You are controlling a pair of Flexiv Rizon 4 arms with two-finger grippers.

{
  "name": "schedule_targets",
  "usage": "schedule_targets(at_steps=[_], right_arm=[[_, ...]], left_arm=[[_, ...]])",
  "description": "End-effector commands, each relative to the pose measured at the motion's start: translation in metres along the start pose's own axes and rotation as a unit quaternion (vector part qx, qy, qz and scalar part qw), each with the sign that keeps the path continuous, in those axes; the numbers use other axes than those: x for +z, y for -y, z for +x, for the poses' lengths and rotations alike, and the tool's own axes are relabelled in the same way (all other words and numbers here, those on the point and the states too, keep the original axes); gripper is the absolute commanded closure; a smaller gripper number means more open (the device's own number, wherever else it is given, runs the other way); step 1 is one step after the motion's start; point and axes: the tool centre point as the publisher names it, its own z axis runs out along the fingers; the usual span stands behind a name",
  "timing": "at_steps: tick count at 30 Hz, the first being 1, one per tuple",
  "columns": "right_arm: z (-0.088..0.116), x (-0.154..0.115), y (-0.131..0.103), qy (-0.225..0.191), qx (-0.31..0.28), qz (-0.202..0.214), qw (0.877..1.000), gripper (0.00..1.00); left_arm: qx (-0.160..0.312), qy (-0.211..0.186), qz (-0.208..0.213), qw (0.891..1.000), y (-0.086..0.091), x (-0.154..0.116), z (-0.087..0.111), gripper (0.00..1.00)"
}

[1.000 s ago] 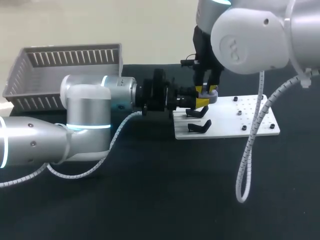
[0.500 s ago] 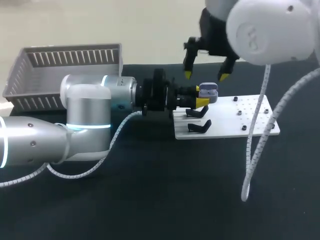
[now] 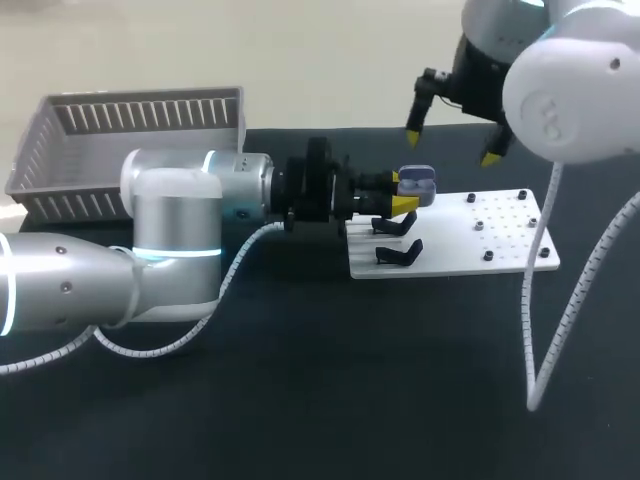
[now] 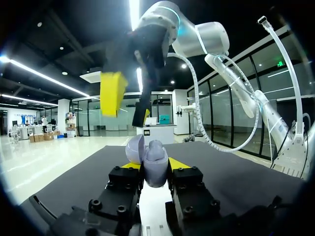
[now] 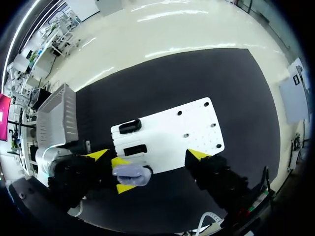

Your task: Pick up each earbud case from the left stands, insert the matching earbuds, close the lid, and place the case in the box.

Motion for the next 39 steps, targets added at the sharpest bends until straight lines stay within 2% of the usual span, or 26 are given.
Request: schedule_targets(at_steps=[1,8,17,22,25,28,30,34,39], right_arm=[[-0.007,0.012,0.003,-0.019,0.001,0.008,1.0,0.0],[0.001,0.02,0.013,-0.045,0.002,0.014,0.999,0.0],[0.023,0.017,0.016,-0.081,-0.001,0.006,0.997,0.0],[0.031,0.014,0.015,-0.082,-0.008,0.003,0.997,0.0],[0.029,0.002,0.015,-0.042,-0.014,-0.016,0.999,0.0],[0.028,-0.021,0.012,0.013,-0.032,-0.05,0.998,0.0],[0.032,-0.036,0.009,0.055,-0.054,-0.055,0.996,0.0],[0.045,-0.06,0.003,0.127,-0.091,-0.09,0.984,0.0],[0.061,-0.073,0.0,0.187,-0.12,-0.111,0.969,0.0]], left_arm=[[0.001,0.0,-0.002,1.0,0.001,0.0,0.0,1.0],[0.001,0.0,-0.002,1.0,0.001,0.0,0.0,1.0],[0.001,0.0,-0.002,1.0,0.001,0.0,0.0,1.0],[0.001,0.0,-0.002,1.0,0.001,0.0,0.0,1.0],[0.001,0.0,-0.002,1.0,0.001,0.0,0.0,1.0],[0.001,0.0,-0.002,1.0,0.001,0.0,0.0,1.0],[0.001,0.0,-0.002,1.0,0.001,0.0,0.0,1.0],[0.001,0.0,-0.002,1.0,0.001,0.0,0.0,1.0],[0.001,0.0,-0.002,1.0,0.001,0.0,0.0,1.0]])
